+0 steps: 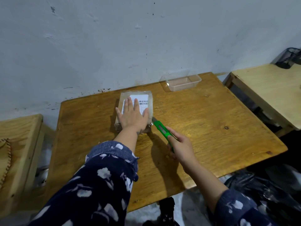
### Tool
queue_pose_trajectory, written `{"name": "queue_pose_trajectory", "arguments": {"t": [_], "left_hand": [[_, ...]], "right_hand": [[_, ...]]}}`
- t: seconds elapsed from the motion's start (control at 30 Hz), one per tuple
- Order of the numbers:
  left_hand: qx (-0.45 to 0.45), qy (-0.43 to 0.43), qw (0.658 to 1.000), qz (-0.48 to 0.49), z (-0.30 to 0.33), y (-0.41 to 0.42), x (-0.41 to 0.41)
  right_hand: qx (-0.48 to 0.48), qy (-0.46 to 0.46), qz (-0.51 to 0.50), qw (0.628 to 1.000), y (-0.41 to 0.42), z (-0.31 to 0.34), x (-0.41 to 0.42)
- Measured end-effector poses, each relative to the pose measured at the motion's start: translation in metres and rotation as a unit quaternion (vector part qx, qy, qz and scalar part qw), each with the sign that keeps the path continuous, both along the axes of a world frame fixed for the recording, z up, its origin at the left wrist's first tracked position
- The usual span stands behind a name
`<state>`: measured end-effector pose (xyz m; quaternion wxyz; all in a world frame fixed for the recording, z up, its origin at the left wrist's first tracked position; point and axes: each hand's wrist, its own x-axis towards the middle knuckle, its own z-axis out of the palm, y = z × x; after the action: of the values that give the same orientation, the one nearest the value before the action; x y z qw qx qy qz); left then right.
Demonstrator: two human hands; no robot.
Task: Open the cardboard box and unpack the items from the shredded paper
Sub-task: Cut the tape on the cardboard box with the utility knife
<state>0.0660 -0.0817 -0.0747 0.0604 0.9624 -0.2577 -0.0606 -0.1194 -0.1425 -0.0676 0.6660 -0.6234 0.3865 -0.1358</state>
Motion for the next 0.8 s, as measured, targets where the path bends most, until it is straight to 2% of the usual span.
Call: {"name": "queue_pose_trajectory", "arguments": {"t": [0.23, 0.37, 0.5, 0.57, 0.63, 0.7, 0.8], "left_hand": [[-0.033, 0.081, 0.996, 0.025, 0.010, -0.001, -0.013], [-0.035, 0.102, 0.992, -0.058, 0.015, 0.022, 0.000], [-0.019, 0.043, 0.989, -0.142, 0.012, 0.063, 0.015], [-0.006, 0.009, 0.987, -0.160, 0.009, 0.082, 0.021], [-0.001, -0.008, 0.986, -0.168, 0.004, 0.094, 0.024], [-0.008, -0.015, 0.986, -0.168, -0.001, 0.095, 0.024], [-0.030, -0.025, 0.988, -0.149, -0.007, 0.087, 0.021]], "right_hand": [[-0.008, 0.003, -0.028, 1.000, -0.018, 0.011, 0.005], [0.014, 0.027, -0.052, 0.998, -0.030, 0.018, 0.019], [0.023, 0.036, -0.022, 0.999, -0.040, 0.025, 0.037], [-0.011, 0.037, 0.015, 0.999, -0.044, 0.026, 0.048], [-0.102, 0.075, 0.063, 0.990, -0.048, 0.026, 0.057], [-0.200, 0.131, 0.106, 0.965, -0.051, 0.026, 0.065], [-0.268, 0.179, 0.144, 0.936, -0.054, 0.027, 0.075]]}}
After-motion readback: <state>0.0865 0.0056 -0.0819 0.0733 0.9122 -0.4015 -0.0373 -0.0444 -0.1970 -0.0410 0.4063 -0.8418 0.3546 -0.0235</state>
